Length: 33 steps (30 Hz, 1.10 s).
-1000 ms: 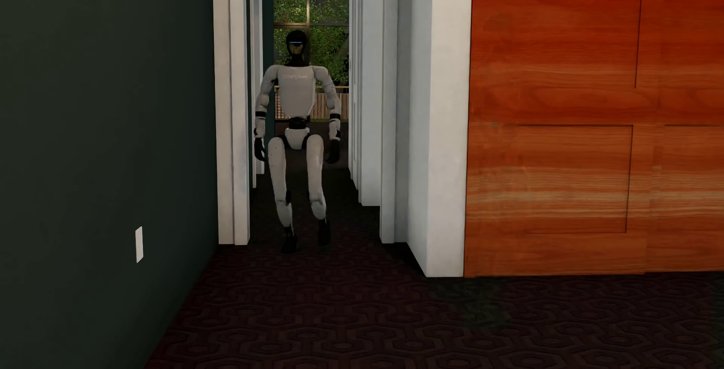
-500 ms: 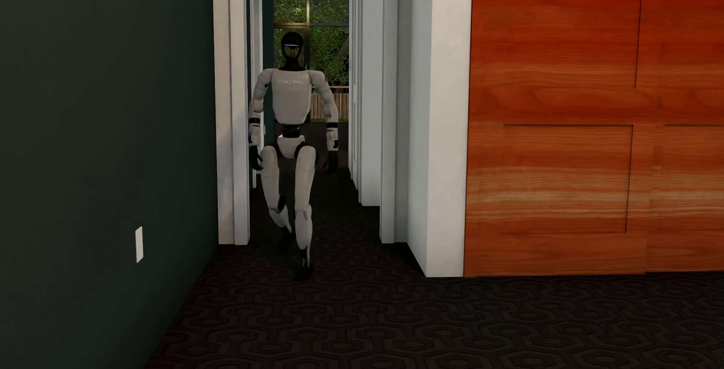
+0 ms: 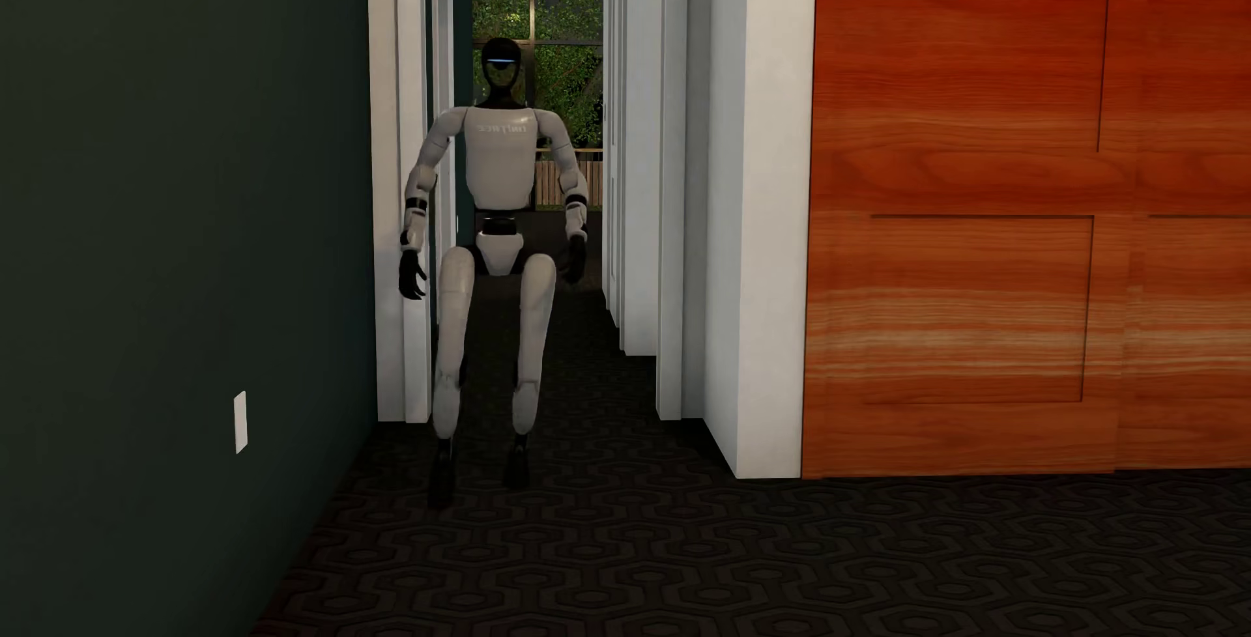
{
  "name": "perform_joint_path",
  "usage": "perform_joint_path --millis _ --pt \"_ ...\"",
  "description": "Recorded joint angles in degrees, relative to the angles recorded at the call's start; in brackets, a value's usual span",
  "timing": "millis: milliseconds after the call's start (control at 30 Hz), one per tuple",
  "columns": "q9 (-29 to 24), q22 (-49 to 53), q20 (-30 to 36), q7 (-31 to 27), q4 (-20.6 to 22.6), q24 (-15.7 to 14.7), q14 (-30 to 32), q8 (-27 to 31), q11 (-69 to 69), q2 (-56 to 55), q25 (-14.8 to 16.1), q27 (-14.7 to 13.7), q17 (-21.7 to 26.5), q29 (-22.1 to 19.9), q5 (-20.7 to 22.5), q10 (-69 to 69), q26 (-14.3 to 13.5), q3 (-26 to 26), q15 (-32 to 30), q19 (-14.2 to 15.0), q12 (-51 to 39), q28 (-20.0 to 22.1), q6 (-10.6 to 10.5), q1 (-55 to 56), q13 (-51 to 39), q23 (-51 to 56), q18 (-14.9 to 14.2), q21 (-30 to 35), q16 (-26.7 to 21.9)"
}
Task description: Avoid the corner
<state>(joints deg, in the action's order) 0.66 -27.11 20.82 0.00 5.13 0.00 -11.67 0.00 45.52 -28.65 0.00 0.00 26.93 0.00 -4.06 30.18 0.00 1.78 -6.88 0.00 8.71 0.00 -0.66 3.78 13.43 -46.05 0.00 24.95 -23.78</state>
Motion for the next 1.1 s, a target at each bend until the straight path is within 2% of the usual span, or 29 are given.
perform_joint_path --millis 67,133,167,233,300,367,400,433,500,533,633,733,900,967,1033,1100 --pt "0.0 -2.6 1.6 0.0 -1.2 0.0 -1.5 0.0 -11.1 0.8 0.0 0.0 0.0 0.0 0.6 -0.3 0.0 -1.7 8.6 0.0 1.0 0.0 -0.4 -3.3 0.2 0.1 0.0 1.2 -0.3" --pt "0.2 -10.2 3.3 0.0 -2.4 0.0 -2.8 0.0 -17.8 2.6 0.0 0.0 -0.8 0.0 1.0 0.1 0.0 -3.5 15.8 0.0 2.0 0.0 -0.8 -5.6 1.6 0.1 0.0 1.2 0.2" --pt "0.5 -14.9 3.8 0.0 -3.2 0.0 -3.3 0.0 -18.8 3.4 0.0 0.0 -1.5 0.0 1.2 0.6 0.0 -4.3 17.4 0.0 2.7 0.0 -0.9 -6.5 2.4 0.0 0.0 1.3 0.5" --pt "1.5 -24.5 4.3 0.0 -4.5 0.0 -2.4 0.0 -16.4 4.1 0.0 0.0 -3.3 0.0 2.3 1.6 0.0 -4.7 15.4 0.0 4.6 0.0 -0.7 -7.5 4.2 -1.3 0.0 2.4 0.8" --pt "2.5 -32.2 3.5 0.0 -5.8 0.0 4.3 0.0 -11.8 3.3 0.0 0.0 -5.3 0.0 3.8 4.1 0.0 -2.5 11.7 0.0 7.1 0.0 -1.0 -7.0 5.2 -4.4 0.0 5.3 1.0" --pt "3.3 -35.7 2.9 0.0 -7.2 0.0 18.2 0.0 -12.1 5.6 0.0 0.0 -6.6 0.0 4.8 13.0 0.0 -0.2 12.4 0.0 9.7 0.0 -1.6 -1.6 5.5 -6.7 0.0 9.6 0.8" --pt "3.5 -35.7 3.3 0.0 -8.1 0.0 22.2 0.0 -13.7 7.7 0.0 0.0 -6.6 0.0 5.1 21.4 0.0 0.5 13.2 0.0 10.6 0.0 -2.2 3.6 5.9 -6.4 0.0 10.7 0.6" --pt "3.4 -34.7 3.9 0.0 -8.9 0.0 20.2 0.0 -15.1 9.8 0.0 0.0 -6.2 0.0 5.4 31.5 0.0 1.4 13.9 0.0 10.9 0.0 -2.7 9.3 6.5 -5.1 0.0 10.9 0.3" --pt "2.3 -31.2 4.1 0.0 -9.8 0.0 6.2 0.0 -16.5 13.7 0.0 0.0 -4.6 0.0 5.5 51.0 0.0 4.4 15.2 0.0 10.7 0.0 -3.0 18.6 7.1 -2.4 0.0 10.8 0.0" --pt "1.7 -29.4 3.7 0.0 -9.9 0.0 1.3 0.0 -17.0 15.6 0.0 0.0 -3.6 0.0 5.2 61.2 0.0 6.2 16.1 0.0 10.2 0.0 -2.6 22.1 6.8 -2.5 0.0 11.0 0.2" --pt "0.7 -24.9 1.1 0.0 -9.6 0.0 -1.7 0.0 -18.2 21.2 0.0 0.0 -1.1 0.0 3.7 51.5 0.0 10.3 19.4 0.0 9.0 0.0 -0.8 29.9 4.2 -6.4 0.0 11.1 1.3" --pt "0.5 -21.2 0.5 0.0 -10.0 0.0 -1.4 0.0 -18.0 24.7 0.0 0.0 1.4 0.0 3.2 58.3 0.0 11.9 22.1 0.0 7.9 0.0 1.1 34.2 2.5 -8.2 0.0 7.7 2.2" --pt "0.3 -21.8 1.4 0.0 -10.9 0.0 7.4 0.0 -18.1 31.6 0.0 0.0 3.6 0.0 4.5 16.1 0.0 11.7 29.4 0.0 6.6 0.0 3.0 31.6 -0.7 -7.8 0.0 3.3 1.7" --pt "1.0 -24.0 1.9 0.0 -11.1 0.0 8.4 0.0 -17.9 33.0 0.0 0.0 3.3 0.0 5.3 2.0 0.0 12.0 31.3 0.0 6.2 0.0 3.4 29.4 -1.9 -7.2 0.0 2.2 1.2" --pt "2.0 -27.6 2.5 0.0 -11.6 0.0 8.4 0.0 -17.5 34.1 0.0 0.0 2.4 0.0 5.1 -2.8 0.0 12.5 31.2 0.0 6.1 0.0 4.0 27.8 -2.5 -5.6 0.0 1.4 0.8" --pt "1.9 -31.8 4.3 0.0 -10.5 0.0 12.7 0.0 -16.9 36.3 0.0 0.0 0.3 0.0 3.7 -0.3 0.0 11.9 26.1 0.0 6.0 0.0 5.5 26.5 -2.0 -3.1 0.0 0.2 0.2"
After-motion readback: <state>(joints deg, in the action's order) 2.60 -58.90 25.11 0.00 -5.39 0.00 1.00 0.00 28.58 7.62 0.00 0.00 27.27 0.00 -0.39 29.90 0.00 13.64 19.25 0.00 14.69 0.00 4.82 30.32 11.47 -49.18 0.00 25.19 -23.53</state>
